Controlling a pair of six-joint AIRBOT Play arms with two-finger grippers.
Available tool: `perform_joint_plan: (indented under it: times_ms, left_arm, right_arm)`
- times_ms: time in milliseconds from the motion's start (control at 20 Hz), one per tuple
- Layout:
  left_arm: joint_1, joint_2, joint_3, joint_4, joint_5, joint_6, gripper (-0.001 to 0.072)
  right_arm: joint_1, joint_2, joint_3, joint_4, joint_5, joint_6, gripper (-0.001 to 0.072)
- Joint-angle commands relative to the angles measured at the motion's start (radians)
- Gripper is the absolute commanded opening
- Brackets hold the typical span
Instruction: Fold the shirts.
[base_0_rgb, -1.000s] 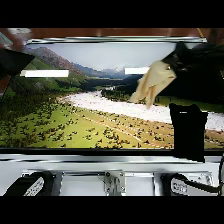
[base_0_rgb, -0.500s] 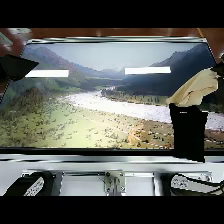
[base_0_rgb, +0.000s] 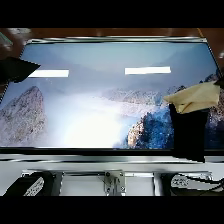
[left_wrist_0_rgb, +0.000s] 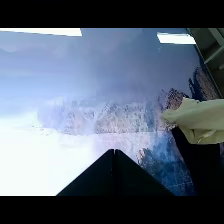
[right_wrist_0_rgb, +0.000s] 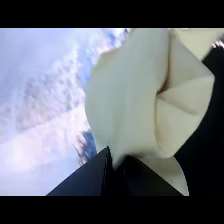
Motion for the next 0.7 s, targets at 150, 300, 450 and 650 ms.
perform_joint_plan:
  times_ms: [150, 300, 450, 650]
  left_arm:
    - [0.001, 0.000, 0.000, 0.000, -0.002, 0.051, 0.0038]
    - [0.001, 0.000, 0.000, 0.000, -0.009, 0.070, 0.0039]
    - [0.001, 0.000, 0.000, 0.000, -0.010, 0.070, 0.0038]
    - [0.001, 0.000, 0.000, 0.000, -0.044, 0.093, 0.0039]
  right_arm:
    - [-0.001, 0.077, -0.092, -0.318, 0.227, 0.098, 0.0072]
    - [-0.001, 0.150, -0.254, -0.438, 0.227, 0.162, 0.0072]
    - [-0.001, 0.205, -0.446, -0.464, 0.228, 0.225, 0.0071]
    - [-0.001, 0.275, -0.681, -0.502, 0.227, 0.275, 0.0072]
